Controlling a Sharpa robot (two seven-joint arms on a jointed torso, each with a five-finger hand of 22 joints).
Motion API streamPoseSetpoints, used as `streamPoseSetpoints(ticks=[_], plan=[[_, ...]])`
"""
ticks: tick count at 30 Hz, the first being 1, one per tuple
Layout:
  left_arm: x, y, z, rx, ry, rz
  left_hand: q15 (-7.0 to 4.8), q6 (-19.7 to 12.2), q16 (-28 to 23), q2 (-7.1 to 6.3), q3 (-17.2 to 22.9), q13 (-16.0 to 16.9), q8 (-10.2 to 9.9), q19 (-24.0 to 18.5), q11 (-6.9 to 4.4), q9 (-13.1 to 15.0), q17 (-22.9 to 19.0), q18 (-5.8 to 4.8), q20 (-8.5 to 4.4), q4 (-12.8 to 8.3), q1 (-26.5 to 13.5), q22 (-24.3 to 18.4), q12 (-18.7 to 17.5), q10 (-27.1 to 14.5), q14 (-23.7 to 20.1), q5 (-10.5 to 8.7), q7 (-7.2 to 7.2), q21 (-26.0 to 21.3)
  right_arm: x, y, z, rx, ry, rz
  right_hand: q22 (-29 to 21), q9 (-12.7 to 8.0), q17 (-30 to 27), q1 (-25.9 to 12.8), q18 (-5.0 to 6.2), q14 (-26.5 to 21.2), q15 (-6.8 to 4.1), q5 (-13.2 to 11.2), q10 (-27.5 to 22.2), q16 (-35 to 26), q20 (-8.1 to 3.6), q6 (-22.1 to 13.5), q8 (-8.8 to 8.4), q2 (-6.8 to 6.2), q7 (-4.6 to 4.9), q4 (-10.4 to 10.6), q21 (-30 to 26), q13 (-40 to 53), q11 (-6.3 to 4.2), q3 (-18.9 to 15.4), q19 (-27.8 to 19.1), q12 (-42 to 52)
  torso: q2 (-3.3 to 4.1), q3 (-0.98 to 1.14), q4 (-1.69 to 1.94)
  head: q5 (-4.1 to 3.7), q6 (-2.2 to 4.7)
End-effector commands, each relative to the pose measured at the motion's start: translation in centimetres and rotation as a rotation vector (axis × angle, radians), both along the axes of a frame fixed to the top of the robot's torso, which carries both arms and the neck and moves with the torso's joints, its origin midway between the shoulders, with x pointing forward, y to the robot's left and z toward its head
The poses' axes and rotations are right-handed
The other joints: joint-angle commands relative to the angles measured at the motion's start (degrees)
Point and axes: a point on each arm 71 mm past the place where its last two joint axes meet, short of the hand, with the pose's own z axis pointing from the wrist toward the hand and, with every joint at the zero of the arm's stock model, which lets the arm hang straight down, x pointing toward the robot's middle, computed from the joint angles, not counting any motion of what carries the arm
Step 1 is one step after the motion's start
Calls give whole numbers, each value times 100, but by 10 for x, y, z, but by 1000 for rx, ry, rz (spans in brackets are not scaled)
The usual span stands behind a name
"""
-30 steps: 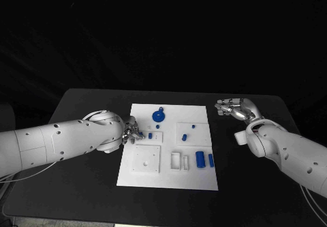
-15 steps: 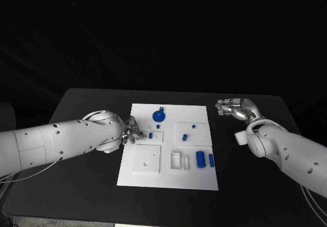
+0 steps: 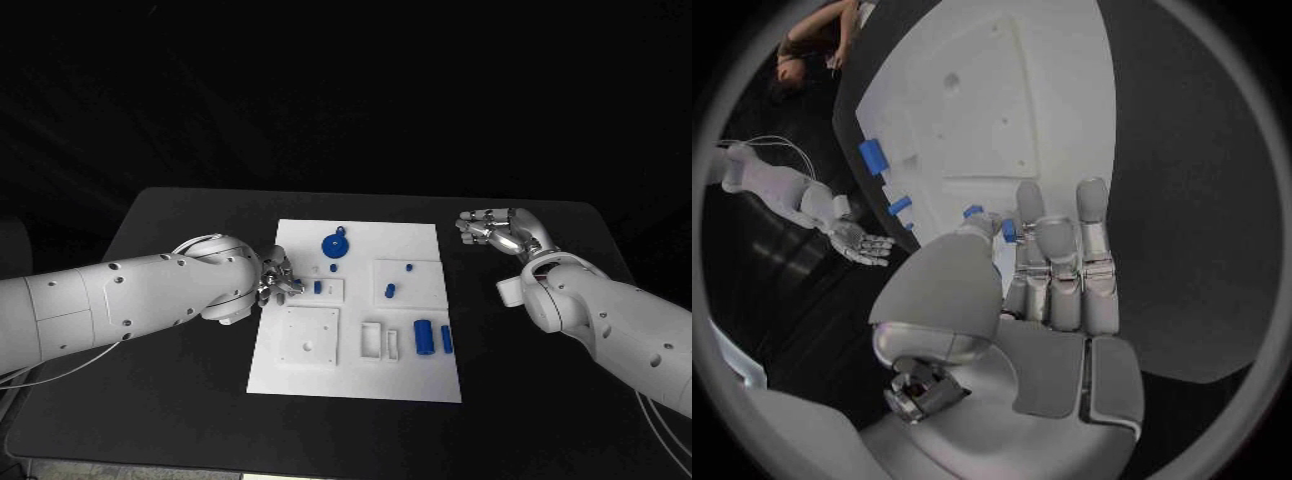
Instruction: Assemble the parts on the task board
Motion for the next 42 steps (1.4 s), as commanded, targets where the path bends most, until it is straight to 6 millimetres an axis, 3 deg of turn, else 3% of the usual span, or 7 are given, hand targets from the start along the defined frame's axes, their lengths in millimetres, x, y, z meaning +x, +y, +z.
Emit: streamPoseSetpoints(ticks=[1,12,18,23,28,37,42], plan=[[-3,-3,-5,-15,26,-14,38,-51,-30,-34,155,-12,31,-20,-2,-578,-7,94,10,3,23,100,-32,-34,-26,284,-3,-34,0,1,0,2,-3,14,-7,-4,-8,-45,108,-53,2,35,-37,-36,1,-26,-29,-15,1,11,-8,-8,16,34,-17,-18,1,0,0,-9,-10],[-5,-3,-6,-27,38,-19,48,-138,-23,-122,706,-15,143,-55,9,-542,-23,108,19,-24,-71,105,-29,-73,-61,1043,22,-23,-1,0,-1,1,0,13,-7,-4,-7,-52,108,-54,2,47,-36,-36,0,-29,-30,-18,2,10,-8,-8,15,44,-18,-17,0,-1,2,-9,-16],[-5,-3,-5,-42,37,-25,47,-135,-13,-73,982,-14,167,-72,13,-536,-28,119,16,-75,-54,112,-24,-79,-66,1561,38,2,-1,0,-2,1,2,13,-7,-4,-8,-57,109,-53,2,60,-33,-37,0,-21,-29,-20,-1,7,-7,-8,15,62,-15,-17,0,0,-1,-12,-14],[-6,-2,-5,-63,38,-27,43,-44,3,20,1289,-19,168,-106,9,-545,-31,132,12,-287,-106,117,-25,-52,-62,1742,33,75,-1,-1,-3,0,4,12,-7,-4,-8,-58,109,-53,1,85,-34,-36,0,-21,-29,-26,-1,2,-8,-8,15,76,-15,-18,0,0,-1,-16,-11],[-8,0,-4,-93,41,-36,47,37,6,134,1460,-31,91,-154,10,-567,-37,143,14,-608,-242,112,-53,-22,-54,1662,35,164,-2,-1,-5,0,7,12,-7,-4,-8,-62,108,-54,1,100,-32,-37,0,-26,-30,-29,1,0,-8,-8,14,85,-15,-17,-3,3,0,-19,-9],[-7,3,2,-186,45,-55,56,200,14,363,1520,-31,-267,-192,21,-705,-35,154,24,-990,-151,105,-77,6,-53,1046,62,216,-3,0,-5,0,6,14,-7,-3,-7,-64,108,-51,1,119,-30,-36,-1,-7,-29,-34,-1,-12,-7,-8,12,114,-12,-17,-5,7,2,-43,21],[-4,4,7,-284,42,-52,64,295,8,369,1505,-31,-393,-208,27,-777,-36,155,31,-1049,-157,105,-91,-9,-70,1052,67,217,-4,3,-3,0,2,22,-7,-2,-8,-70,108,-49,-1,111,-27,-37,-4,10,-27,-33,-5,-34,-7,-8,10,160,-9,-19,-7,8,4,-47,60]])
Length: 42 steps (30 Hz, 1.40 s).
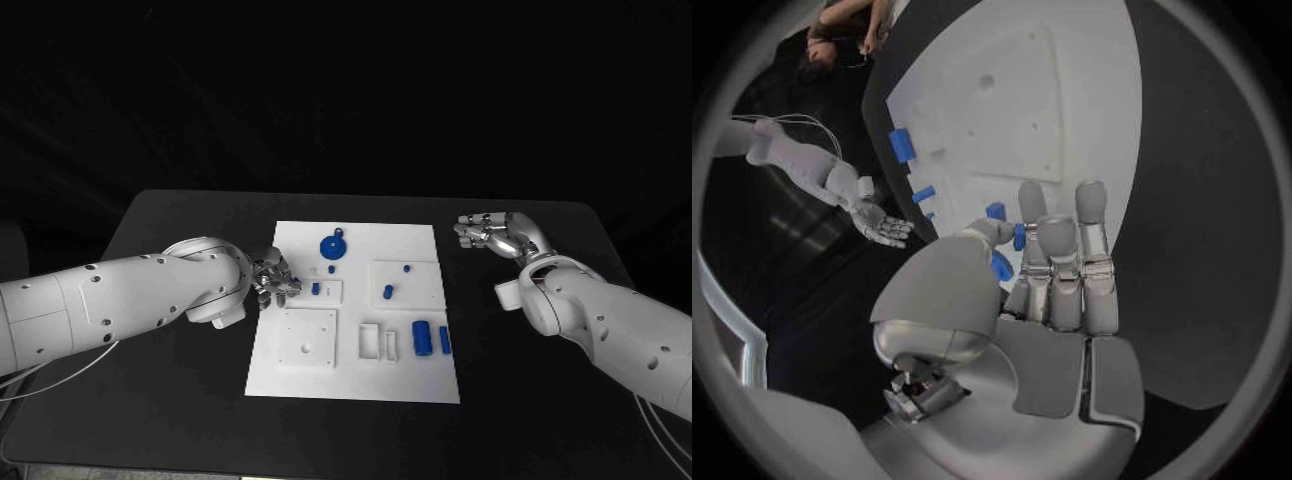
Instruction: Assemble the parts on the task board
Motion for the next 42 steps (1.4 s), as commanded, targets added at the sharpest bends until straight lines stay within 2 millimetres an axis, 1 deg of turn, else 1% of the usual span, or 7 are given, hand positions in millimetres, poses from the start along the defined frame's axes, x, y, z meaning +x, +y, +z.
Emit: streamPoseSetpoints(ticks=[1,9,20,33,37,38,42], plan=[[1,-5,4,-145,15,-29,25,170,20,49,445,-3,-71,-56,10,-19,-1,64,0,-524,-56,113,-31,11,-34,30,-110,41,-1,5,2,-1,-10,26,-7,-2,-8,-50,108,-46,-3,5,-23,-36,-4,24,-26,-10,-7,-9,-7,-8,9,45,-6,-18,-2,0,3,-3,47],[5,-8,9,-344,20,-40,19,252,41,106,420,-3,-161,-89,3,64,11,62,4,-706,-75,110,-40,7,-64,-170,-116,39,-7,24,10,-58,-47,108,-4,10,-4,36,119,70,-50,-244,120,-34,-48,347,-15,-37,-43,-275,5,-9,-45,505,110,-21,-21,-9,-8,15,127],[0,-22,13,-628,151,-123,47,397,88,334,301,2,-509,-171,23,274,44,43,30,-1041,-81,102,-43,-68,-180,-1014,-113,-13,-22,67,26,-222,-122,293,17,21,82,52,102,822,-344,-714,815,7,-353,694,-5,-180,-139,-566,104,6,-301,1339,798,-17,-70,-25,-9,3,268],[-19,-47,20,-906,433,-287,57,487,100,604,179,-9,-968,-182,27,709,32,25,42,-1365,-176,99,-56,-90,-218,-1736,-107,-108,-44,129,42,-441,-295,478,267,19,1141,516,-48,2046,-936,-1068,2303,529,-1055,834,-7,-222,-312,-766,777,398,-803,719,2171,109,-61,-27,-9,-51,382],[-21,-52,22,-939,473,-322,64,596,113,676,112,-26,-1175,-194,36,719,37,19,50,-1467,-167,103,-85,-91,-258,-1964,-99,-139,-52,145,46,-483,-339,526,606,16,2949,669,-163,1924,-1120,-1265,2286,1232,-1305,790,-14,-196,-380,-816,1234,1488,-943,356,2402,846,-65,-25,-4,-84,394],[-21,-53,22,-944,481,-329,66,621,119,689,86,-31,-1241,-192,34,725,37,19,51,-1497,-169,104,-92,-86,-259,-2000,-104,-146,-53,148,47,-491,-348,535,880,19,4546,665,-233,1474,-1138,-1299,1964,1681,-1356,785,-3,-133,-361,-788,1508,2180,-923,237,2227,1293,-66,-26,-5,-84,393],[-23,-56,22,-951,500,-345,70,746,120,746,21,-42,-1439,-192,34,729,26,14,52,-1603,-157,104,-113,-67,-261,-2222,-101,-166,-58,157,50,-507,-375,557,1391,12,5888,682,-193,1652,-1216,-1344,1793,1619,-1412,733,-15,-134,-402,-810,2049,3192,-1000,311,2117,2042,-65,-27,-5,-92,398]])
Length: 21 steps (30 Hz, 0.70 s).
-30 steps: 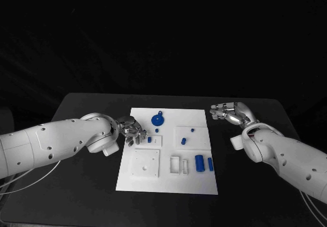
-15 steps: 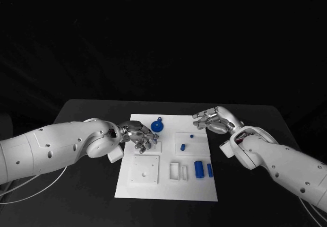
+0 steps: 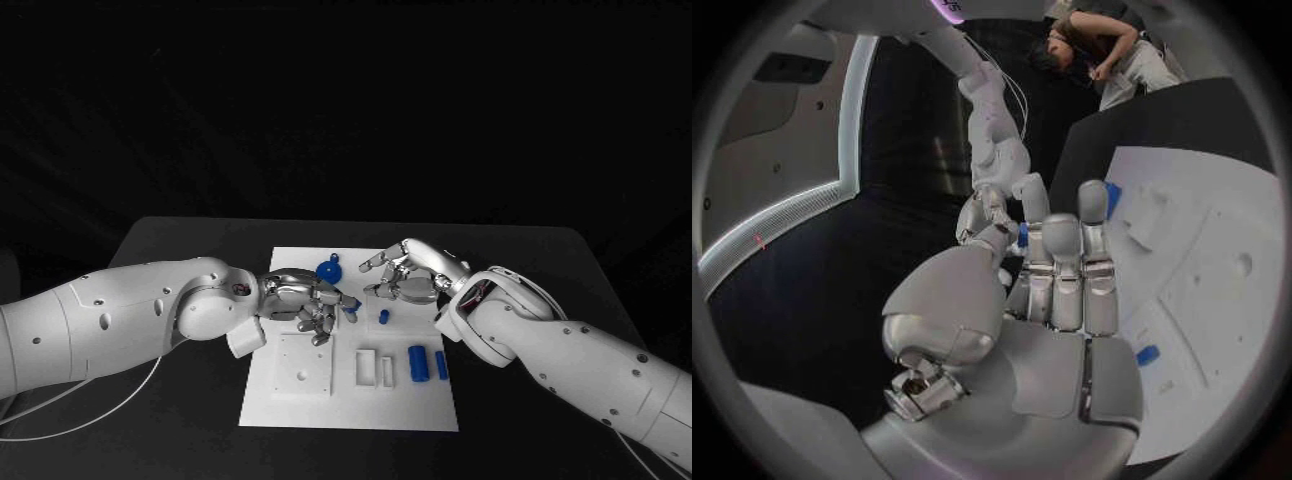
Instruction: Assemble the parts on the task board
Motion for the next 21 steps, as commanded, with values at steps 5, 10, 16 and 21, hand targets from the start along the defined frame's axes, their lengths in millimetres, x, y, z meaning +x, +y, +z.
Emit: streamPoseSetpoints(ticks=[5,10,16,21], plan=[[-5,-8,5,-82,49,-76,2,497,36,90,306,-10,-156,-14,22,57,-12,20,3,-471,-20,109,-51,6,-21,-52,-388,-39,-9,13,2,-94,-59,63,983,5,1419,-27,55,130,-62,-69,-329,44,7,-24,7,-8,-23,-13,910,1227,-10,66,-446,987,-1,-3,0,-11,-2],[-5,-6,3,-51,32,-77,3,505,46,112,276,-7,-185,-11,24,179,-16,27,6,-508,-22,108,-52,16,-15,-38,-387,-33,-13,14,4,-100,-50,83,1513,0,1626,-48,88,66,-79,304,-444,531,-13,-20,-3,-61,-41,-29,1261,1670,-9,85,-565,1454,1,2,6,-16,-17],[-3,-2,2,-17,15,-71,1,426,48,102,267,-2,-73,3,24,328,-17,31,3,-499,-35,107,-44,33,4,10,-387,-25,-17,7,6,-102,-33,85,2082,3,1833,-155,153,-33,-95,931,-535,1092,-27,24,4,-201,-6,-15,1703,2197,8,559,-731,2067,-3,-2,-11,7,-28],[-2,2,0,12,2,-68,1,383,48,94,274,0,-6,5,22,389,-15,33,4,-497,-32,108,-42,36,9,17,-390,-23,-18,2,7,-99,-10,85,2510,4,1878,-206,215,-44,-90,1169,-489,1716,-15,81,4,-268,-3,-12,1934,2631,29,799,-830,2591,-3,2,-3,8,-28]])
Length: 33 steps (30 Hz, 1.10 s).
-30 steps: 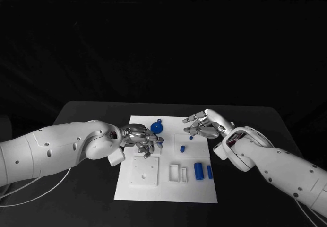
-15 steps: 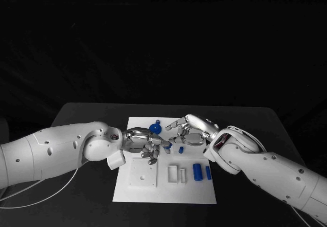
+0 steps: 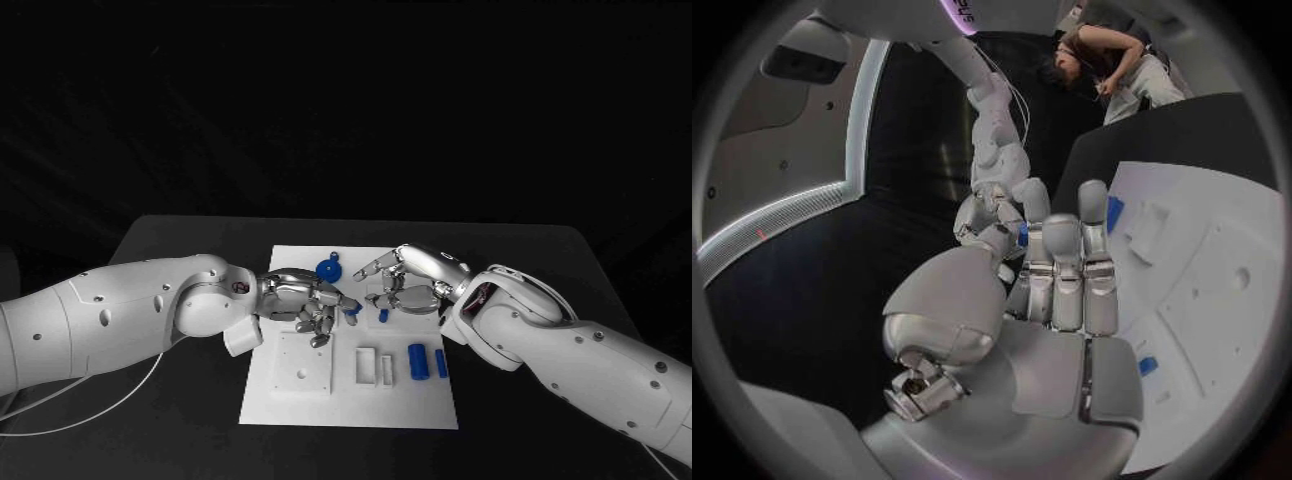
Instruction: Assemble the parts on the task board
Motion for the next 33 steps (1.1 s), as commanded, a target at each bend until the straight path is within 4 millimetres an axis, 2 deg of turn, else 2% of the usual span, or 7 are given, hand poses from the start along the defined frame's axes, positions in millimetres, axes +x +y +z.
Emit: streamPoseSetpoints(ticks=[1,8,21,27,31,32,33], plan=[[0,1,0,32,-22,-22,-1,324,26,34,318,5,36,6,12,18,-3,32,3,-339,17,104,-16,25,9,15,-365,5,-2,0,-2,-10,43,16,109,4,64,1,117,-49,12,36,16,154,5,51,5,-63,1,-4,35,94,19,43,-41,112,1,2,4,5,0],[0,2,-2,62,-39,-26,1,297,27,38,317,4,60,3,13,40,-2,31,4,-332,37,105,-19,22,8,-19,-363,6,-3,-1,-2,0,84,32,426,4,6,-3,131,-101,20,84,31,532,16,31,6,-75,0,2,-21,297,25,2,-43,354,-1,-6,2,11,-16],[3,3,-2,89,-64,-1,2,234,15,8,255,5,145,3,16,96,-12,31,9,-252,78,102,-16,8,9,-108,-364,7,-6,2,-4,3,148,68,641,5,-10,-79,105,-136,52,-117,28,878,50,-17,6,151,-8,20,-323,489,53,-901,86,627,-2,-9,8,32,-30],[4,5,-3,111,-81,16,0,124,9,-26,170,10,354,14,9,199,-27,23,5,-149,136,99,0,-9,13,-145,-380,-12,-6,2,-5,2,174,78,751,5,-5,-69,109,-144,68,-129,31,1006,67,-29,7,251,0,17,-429,564,74,-1317,132,744,0,-3,5,40,-37],[4,5,-3,118,-87,22,-7,65,15,-59,117,16,521,25,0,287,-29,17,0,-94,138,100,15,-15,16,-195,-404,-17,-7,2,-6,2,189,86,855,6,-24,-50,110,-165,71,-104,23,1038,73,-30,8,290,1,10,-494,570,79,-1445,148,767,0,0,1,40,-45],[4,5,-3,119,-88,22,-10,41,17,-76,90,20,598,28,-3,318,-31,14,-2,-62,140,98,24,-18,18,-252,-413,-22,-7,3,-6,2,191,88,859,4,-26,-48,110,-165,74,-97,19,1037,73,-34,5,288,3,8,-501,567,79,-1449,143,763,1,0,1,39,-47],[5,5,-3,120,-89,23,-14,26,18,-71,73,22,646,32,-7,341,-32,11,-4,-54,155,97,30,-16,18,-415,-420,-25,-7,3,-7,1,194,90,859,4,-26,-48,110,-165,74,-97,19,1037,73,-34,5,288,3,8,-501,567,79,-1449,143,763,1,1,2,39,-51]])
